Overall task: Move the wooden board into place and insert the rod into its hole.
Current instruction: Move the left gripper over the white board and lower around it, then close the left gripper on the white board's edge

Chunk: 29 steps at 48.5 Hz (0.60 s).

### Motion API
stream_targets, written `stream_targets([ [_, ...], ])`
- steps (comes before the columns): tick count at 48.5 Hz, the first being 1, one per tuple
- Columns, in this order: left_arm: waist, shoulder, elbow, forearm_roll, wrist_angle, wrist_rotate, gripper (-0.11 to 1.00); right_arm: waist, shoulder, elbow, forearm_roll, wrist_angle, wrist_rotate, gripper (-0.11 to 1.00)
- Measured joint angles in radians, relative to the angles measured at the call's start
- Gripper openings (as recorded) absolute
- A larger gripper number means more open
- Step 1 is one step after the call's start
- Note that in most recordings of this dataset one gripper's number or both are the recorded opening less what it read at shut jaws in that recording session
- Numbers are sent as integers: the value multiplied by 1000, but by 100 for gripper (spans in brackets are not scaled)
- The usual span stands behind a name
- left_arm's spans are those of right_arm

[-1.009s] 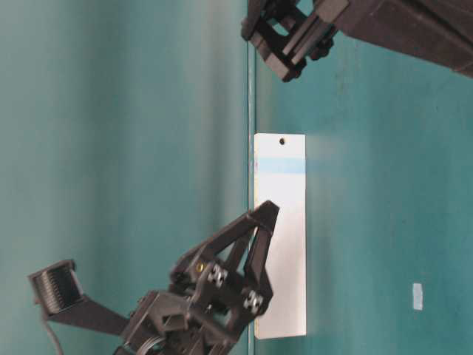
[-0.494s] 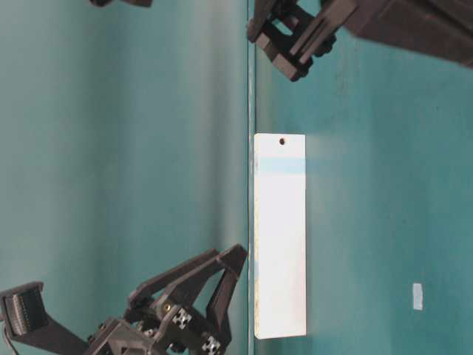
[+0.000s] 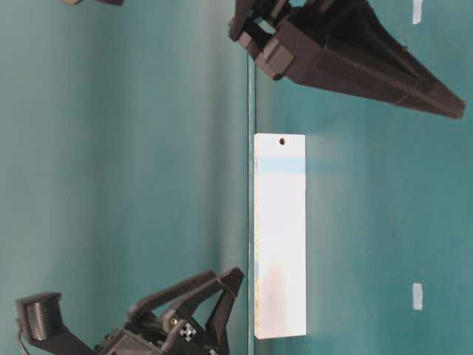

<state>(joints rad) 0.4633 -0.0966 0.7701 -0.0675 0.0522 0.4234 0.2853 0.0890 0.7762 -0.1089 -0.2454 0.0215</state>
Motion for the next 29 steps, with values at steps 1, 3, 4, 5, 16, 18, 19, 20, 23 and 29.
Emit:
stream_targets([
  [1,8,-2,3,-2,-2,0,91,0,-3,-2,0,6,0,97],
  [3,15,-2,11,-2,-3,0,91,0,-6,-3,0,15,0,97],
  [4,20,0,14,-2,-3,0,91,0,-8,-5,0,20,0,97],
  [5,25,0,18,0,-6,0,91,0,-9,-5,-2,26,0,97],
  [16,54,0,64,-2,-72,0,91,0,-11,-20,-2,58,0,97],
  [18,57,5,67,0,-89,2,91,0,-11,-23,0,61,0,97],
  [19,57,9,69,-2,-95,2,91,0,-12,-25,0,64,0,97],
  [20,58,14,69,-2,-100,2,91,0,-12,-26,-2,67,0,97],
  [23,58,40,69,-2,-107,0,91,0,-12,-29,0,77,0,97],
  [29,57,100,54,-2,-112,0,91,0,-12,-35,0,98,2,97],
])
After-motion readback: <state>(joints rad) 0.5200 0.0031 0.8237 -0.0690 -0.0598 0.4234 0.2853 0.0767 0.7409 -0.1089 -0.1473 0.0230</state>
